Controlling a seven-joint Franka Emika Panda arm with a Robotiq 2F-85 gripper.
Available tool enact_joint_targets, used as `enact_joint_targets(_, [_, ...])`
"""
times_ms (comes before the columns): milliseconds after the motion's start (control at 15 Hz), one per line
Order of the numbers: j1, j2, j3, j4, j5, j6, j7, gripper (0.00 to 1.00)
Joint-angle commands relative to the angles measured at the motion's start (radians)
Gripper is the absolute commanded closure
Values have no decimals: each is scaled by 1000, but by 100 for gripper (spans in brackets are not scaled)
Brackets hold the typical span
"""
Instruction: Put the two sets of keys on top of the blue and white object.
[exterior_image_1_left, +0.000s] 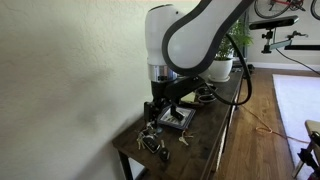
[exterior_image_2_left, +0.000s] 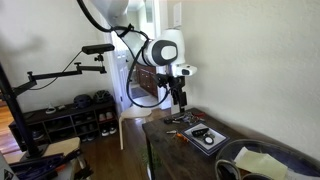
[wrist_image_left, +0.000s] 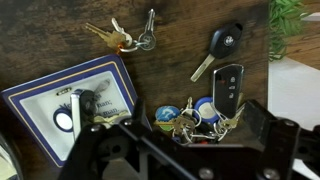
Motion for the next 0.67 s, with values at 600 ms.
enact_joint_targets(600, [36,164,17,184,58,-84,22,0])
